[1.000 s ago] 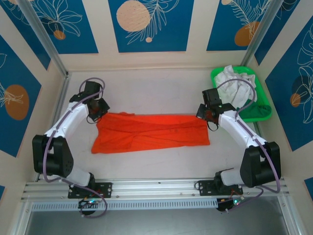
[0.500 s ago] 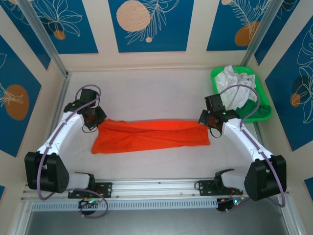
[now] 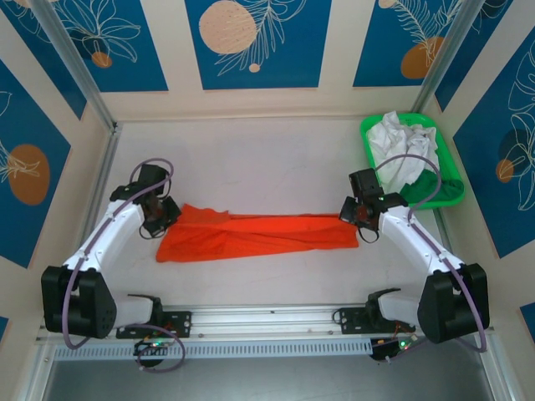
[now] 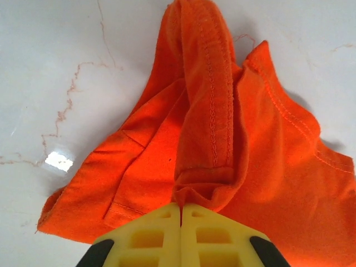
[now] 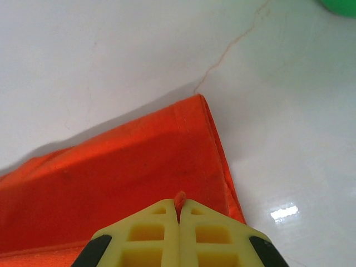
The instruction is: Fold and stack the t-shirts
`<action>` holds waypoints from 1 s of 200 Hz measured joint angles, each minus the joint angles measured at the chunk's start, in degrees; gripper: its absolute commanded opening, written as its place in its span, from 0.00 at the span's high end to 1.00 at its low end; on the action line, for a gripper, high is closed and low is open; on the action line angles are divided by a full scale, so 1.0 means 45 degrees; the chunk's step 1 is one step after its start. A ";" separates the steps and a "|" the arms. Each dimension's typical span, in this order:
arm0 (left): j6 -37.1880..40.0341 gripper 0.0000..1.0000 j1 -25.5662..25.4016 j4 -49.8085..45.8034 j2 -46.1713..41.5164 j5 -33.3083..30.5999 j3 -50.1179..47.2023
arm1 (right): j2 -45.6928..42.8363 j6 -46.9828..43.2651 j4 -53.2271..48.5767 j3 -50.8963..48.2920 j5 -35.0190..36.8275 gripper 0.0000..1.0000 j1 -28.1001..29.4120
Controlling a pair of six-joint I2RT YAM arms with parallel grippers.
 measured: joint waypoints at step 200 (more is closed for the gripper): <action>-0.0495 1.00 0.0010 -0.2205 -0.2574 0.0855 -0.0937 | 0.2084 0.0146 0.0729 -0.0301 -0.0826 1.00 -0.0189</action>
